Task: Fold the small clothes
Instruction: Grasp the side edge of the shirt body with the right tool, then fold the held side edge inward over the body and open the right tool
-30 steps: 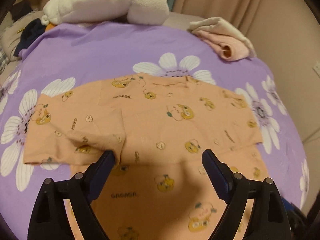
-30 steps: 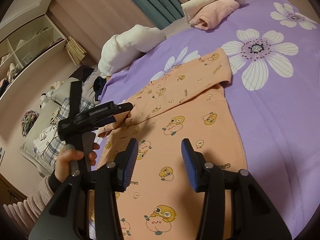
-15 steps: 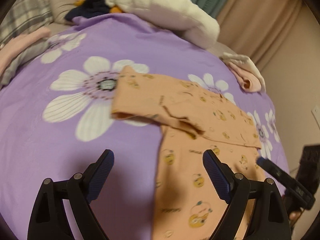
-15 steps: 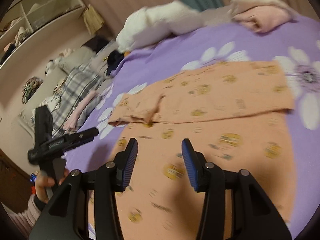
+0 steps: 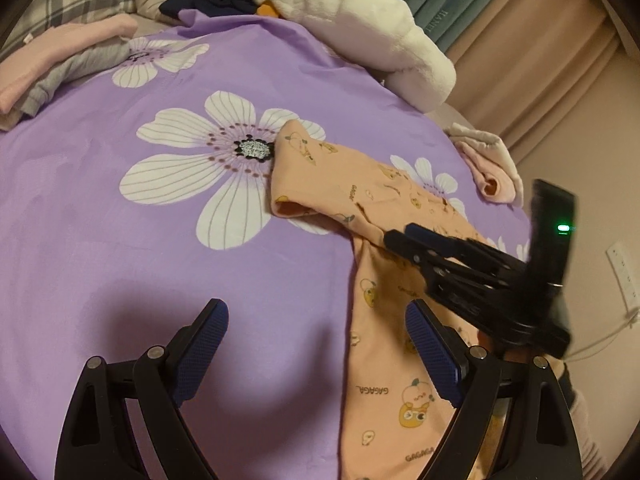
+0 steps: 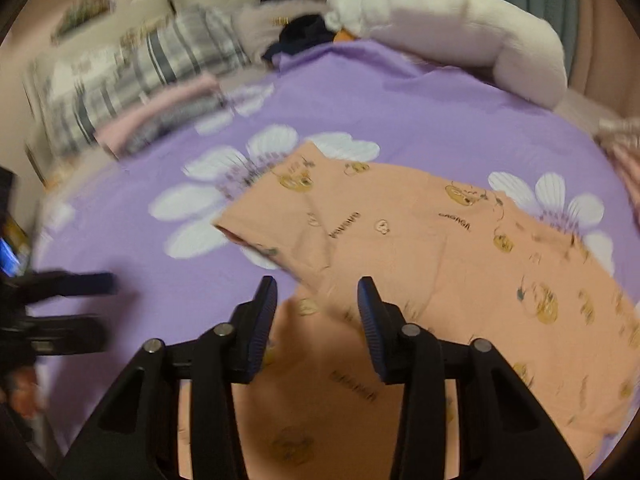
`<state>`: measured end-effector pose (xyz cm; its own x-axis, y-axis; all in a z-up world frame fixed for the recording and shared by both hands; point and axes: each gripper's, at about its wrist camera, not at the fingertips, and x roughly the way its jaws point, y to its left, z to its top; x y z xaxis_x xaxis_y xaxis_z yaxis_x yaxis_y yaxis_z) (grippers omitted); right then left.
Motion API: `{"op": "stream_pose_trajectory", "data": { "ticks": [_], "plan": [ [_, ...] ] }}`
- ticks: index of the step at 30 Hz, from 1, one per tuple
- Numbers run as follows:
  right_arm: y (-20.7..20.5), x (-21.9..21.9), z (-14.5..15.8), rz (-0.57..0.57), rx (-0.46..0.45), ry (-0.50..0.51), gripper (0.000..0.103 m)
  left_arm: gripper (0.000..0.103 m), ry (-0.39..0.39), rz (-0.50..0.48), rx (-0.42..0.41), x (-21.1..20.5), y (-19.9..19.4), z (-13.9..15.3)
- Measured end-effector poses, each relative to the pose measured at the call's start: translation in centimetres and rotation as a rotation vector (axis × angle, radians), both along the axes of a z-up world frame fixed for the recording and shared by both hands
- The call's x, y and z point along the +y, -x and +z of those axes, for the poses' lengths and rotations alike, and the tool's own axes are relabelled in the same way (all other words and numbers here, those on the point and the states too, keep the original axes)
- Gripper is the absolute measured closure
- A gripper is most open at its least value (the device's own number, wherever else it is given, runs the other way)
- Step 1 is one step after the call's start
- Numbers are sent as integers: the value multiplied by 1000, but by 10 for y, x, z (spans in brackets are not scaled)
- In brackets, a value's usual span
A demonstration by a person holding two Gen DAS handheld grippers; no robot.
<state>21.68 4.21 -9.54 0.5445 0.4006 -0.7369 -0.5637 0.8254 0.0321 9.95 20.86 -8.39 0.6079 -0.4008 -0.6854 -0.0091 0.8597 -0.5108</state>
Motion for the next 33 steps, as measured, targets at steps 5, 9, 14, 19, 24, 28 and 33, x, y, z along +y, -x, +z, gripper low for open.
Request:
{"op": "stream_pose_trajectory", "data": {
  "ticks": [5,9,14,19,24,28,33],
  "plan": [
    [-15,-20,0,-99,-8,5,96,14,19,0,2,4,0,-4],
    [-12,-66,10,-238,14,-158,96,14,28,-1,8,4,0,-7],
    [3,-153,0,-459,114,-513,91,14,33,4,5,3,0,-9],
    [1,-181,-24,-497,235,-687,59,14,29,-4,7,-1,0,-8],
    [-9,-162,-27,-480,260,-634,59,13,19,-6,14,-2,0,-9],
    [-26,-145,-32,-487,279,-493,59,13,25,2,19,1,0,-11],
    [-38,-133,-37,-492,277,-388,92,13,24,6,32,3,0,-15]
  ]
}}
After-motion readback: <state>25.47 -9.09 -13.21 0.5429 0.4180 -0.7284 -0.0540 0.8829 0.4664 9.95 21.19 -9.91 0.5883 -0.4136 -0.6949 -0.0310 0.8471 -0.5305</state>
